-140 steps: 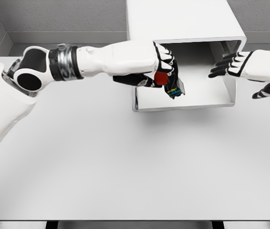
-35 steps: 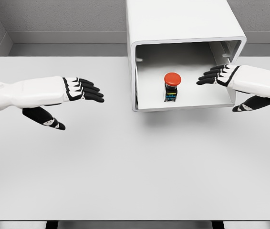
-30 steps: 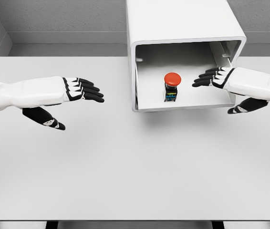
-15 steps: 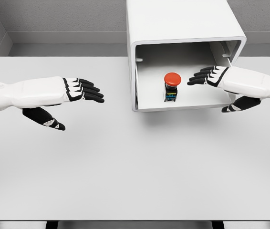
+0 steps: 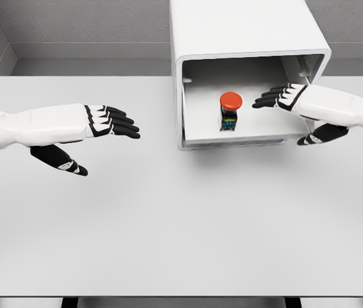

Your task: Slide open multi-storey tabletop storage cabinets and put open load switch and slide close multi-storey tabletop storage cabinets

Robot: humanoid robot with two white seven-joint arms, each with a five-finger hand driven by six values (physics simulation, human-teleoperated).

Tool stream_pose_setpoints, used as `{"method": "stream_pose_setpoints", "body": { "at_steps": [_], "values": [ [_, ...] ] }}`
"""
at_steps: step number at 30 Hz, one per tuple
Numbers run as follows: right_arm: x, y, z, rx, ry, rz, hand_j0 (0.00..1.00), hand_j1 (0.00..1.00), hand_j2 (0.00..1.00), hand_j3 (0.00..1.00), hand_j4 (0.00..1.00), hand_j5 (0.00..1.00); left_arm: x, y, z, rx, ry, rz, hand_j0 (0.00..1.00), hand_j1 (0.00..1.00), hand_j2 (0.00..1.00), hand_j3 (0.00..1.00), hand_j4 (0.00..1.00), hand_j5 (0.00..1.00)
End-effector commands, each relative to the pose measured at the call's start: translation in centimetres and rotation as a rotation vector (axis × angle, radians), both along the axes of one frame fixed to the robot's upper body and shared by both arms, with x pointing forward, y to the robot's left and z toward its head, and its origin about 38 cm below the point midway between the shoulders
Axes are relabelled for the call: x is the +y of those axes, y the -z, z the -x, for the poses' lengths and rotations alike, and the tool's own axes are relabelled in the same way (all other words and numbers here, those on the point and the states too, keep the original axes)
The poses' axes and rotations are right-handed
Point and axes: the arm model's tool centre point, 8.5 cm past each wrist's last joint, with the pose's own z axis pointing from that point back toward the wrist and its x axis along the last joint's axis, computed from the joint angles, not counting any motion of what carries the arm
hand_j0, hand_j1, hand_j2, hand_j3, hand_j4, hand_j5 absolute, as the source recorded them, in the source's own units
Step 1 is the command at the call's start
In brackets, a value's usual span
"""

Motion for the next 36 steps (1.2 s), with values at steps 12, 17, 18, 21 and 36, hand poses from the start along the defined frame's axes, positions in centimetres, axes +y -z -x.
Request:
{"method": "stream_pose_setpoints", "body": {
  "at_steps": [12, 17, 18, 21, 36],
  "values": [
    [0.5, 0.1, -1.5, -0.014, 0.018, -0.019, 1.00, 1.00, 1.00, 1.00, 1.00, 1.00, 0.1, -0.2, -0.1, -0.011, -0.005, -0.010, 1.00, 1.00, 1.00, 1.00, 1.00, 1.00],
    [0.8, 0.3, -1.8, -0.017, 0.015, -0.017, 1.00, 1.00, 1.00, 1.00, 1.00, 1.00, 0.0, 0.0, -0.1, -0.008, -0.004, -0.010, 1.00, 1.00, 1.00, 1.00, 1.00, 1.00],
    [0.9, 0.3, -1.7, -0.019, 0.012, -0.020, 1.00, 1.00, 1.00, 1.00, 1.00, 1.00, 0.0, -0.1, -0.1, -0.010, -0.005, -0.010, 1.00, 1.00, 1.00, 1.00, 1.00, 1.00],
    [0.6, 0.0, -1.7, -0.027, 0.019, -0.023, 1.00, 1.00, 1.00, 1.00, 1.00, 1.00, 0.1, -0.1, -0.1, -0.010, -0.006, -0.012, 1.00, 1.00, 1.00, 1.00, 1.00, 1.00],
    [-0.6, -2.9, 1.1, -0.074, -0.016, 0.059, 1.00, 1.00, 1.00, 1.00, 1.00, 1.00, 0.2, 0.3, 0.0, 0.000, -0.008, -0.012, 1.00, 1.00, 1.00, 1.00, 1.00, 1.00]
  ]
}}
